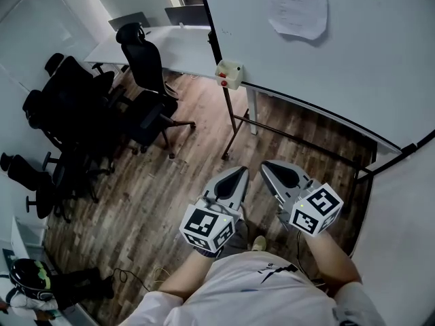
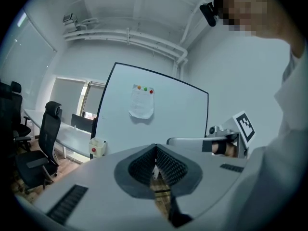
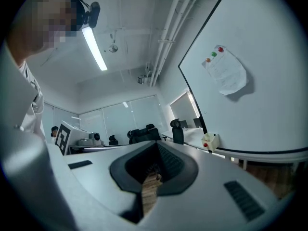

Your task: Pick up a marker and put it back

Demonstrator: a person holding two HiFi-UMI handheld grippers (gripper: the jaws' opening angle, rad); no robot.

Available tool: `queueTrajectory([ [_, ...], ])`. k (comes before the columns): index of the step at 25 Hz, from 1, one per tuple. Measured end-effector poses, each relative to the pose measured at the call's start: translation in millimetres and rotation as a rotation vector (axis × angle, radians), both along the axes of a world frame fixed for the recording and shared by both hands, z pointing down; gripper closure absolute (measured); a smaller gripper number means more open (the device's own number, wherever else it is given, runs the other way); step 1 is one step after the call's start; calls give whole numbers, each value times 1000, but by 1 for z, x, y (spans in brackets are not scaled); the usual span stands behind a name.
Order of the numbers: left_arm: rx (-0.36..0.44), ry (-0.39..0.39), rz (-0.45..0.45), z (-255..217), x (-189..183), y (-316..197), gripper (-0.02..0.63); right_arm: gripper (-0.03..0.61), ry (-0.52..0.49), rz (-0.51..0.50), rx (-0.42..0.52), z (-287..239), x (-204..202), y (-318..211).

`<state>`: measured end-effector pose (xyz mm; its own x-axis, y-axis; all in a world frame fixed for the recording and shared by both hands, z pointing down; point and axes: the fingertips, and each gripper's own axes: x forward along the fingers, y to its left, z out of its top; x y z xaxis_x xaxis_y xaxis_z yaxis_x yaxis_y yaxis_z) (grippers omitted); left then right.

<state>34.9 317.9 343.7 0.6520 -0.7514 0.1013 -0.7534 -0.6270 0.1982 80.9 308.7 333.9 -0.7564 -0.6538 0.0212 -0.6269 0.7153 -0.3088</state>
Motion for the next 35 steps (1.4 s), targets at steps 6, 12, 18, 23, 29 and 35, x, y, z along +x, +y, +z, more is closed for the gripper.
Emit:
queueTrajectory([
  [6, 2, 13, 11, 7, -8, -53, 601, 568, 31, 14, -1, 5, -8, -48],
  [12, 26, -4, 41, 6, -19, -122, 601, 568, 48, 48, -5, 3, -21, -116],
  [18, 35, -19, 76, 7, -37, -190, 601, 568, 61, 87, -22, 6, -40, -182],
  [23, 38, -12, 101, 9, -53, -233, 601, 568, 83, 117, -33, 10, -57, -221],
  [29, 27, -1, 117, 15, -59, -266, 601, 568, 109, 154, -36, 13, -59, -252],
  [35, 19, -13, 114, 28, -56, -300, 601, 568, 114, 182, -38, 23, -53, -283],
])
